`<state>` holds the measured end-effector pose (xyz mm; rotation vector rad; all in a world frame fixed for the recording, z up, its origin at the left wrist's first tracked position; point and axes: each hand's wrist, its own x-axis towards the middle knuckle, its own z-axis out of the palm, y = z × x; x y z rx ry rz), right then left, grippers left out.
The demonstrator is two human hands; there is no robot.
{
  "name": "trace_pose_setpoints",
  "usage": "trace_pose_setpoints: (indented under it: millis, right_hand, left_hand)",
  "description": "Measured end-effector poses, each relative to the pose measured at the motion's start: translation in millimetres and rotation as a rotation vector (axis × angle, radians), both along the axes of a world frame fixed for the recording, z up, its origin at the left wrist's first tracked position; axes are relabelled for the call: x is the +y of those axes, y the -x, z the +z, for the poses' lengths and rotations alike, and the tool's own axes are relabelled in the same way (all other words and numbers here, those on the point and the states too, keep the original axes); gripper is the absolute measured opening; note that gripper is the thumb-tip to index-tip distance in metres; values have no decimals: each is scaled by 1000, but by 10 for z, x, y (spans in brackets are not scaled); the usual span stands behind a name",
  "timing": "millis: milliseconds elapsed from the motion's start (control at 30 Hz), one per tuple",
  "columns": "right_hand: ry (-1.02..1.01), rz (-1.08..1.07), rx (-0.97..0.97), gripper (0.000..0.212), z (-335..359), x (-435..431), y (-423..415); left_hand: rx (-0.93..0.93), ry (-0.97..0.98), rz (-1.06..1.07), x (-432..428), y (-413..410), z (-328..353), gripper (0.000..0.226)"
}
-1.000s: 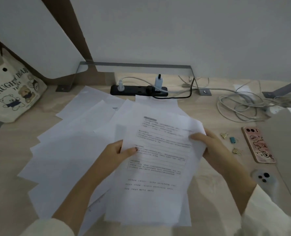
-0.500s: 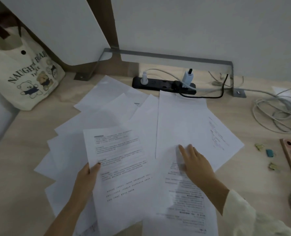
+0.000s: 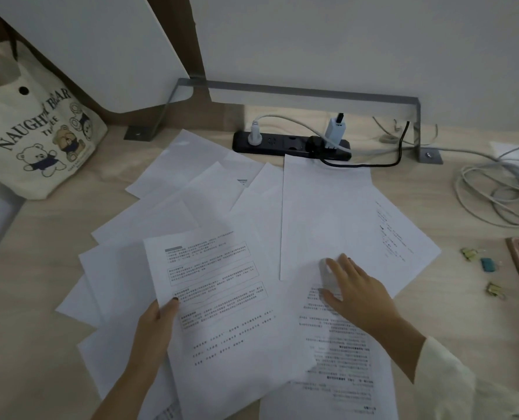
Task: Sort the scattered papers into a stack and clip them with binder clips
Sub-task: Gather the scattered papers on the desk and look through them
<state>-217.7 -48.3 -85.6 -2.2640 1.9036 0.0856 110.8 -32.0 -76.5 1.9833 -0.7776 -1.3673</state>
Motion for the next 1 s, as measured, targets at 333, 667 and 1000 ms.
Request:
trace_pose_setpoints:
  millis: [333,667,1000]
  right_hand:
    - [68,148,322,77,-56,-51,-48]
    - [208,-459,-936,24,922,-16,-467]
    - [-248,-1078,-1968,37,463,485,-308]
  left_hand:
    - [-14,60,31,49,46,0,38]
    - [63,68,54,75,9,-20,36]
    - [146,81,88,93,30,-10,36]
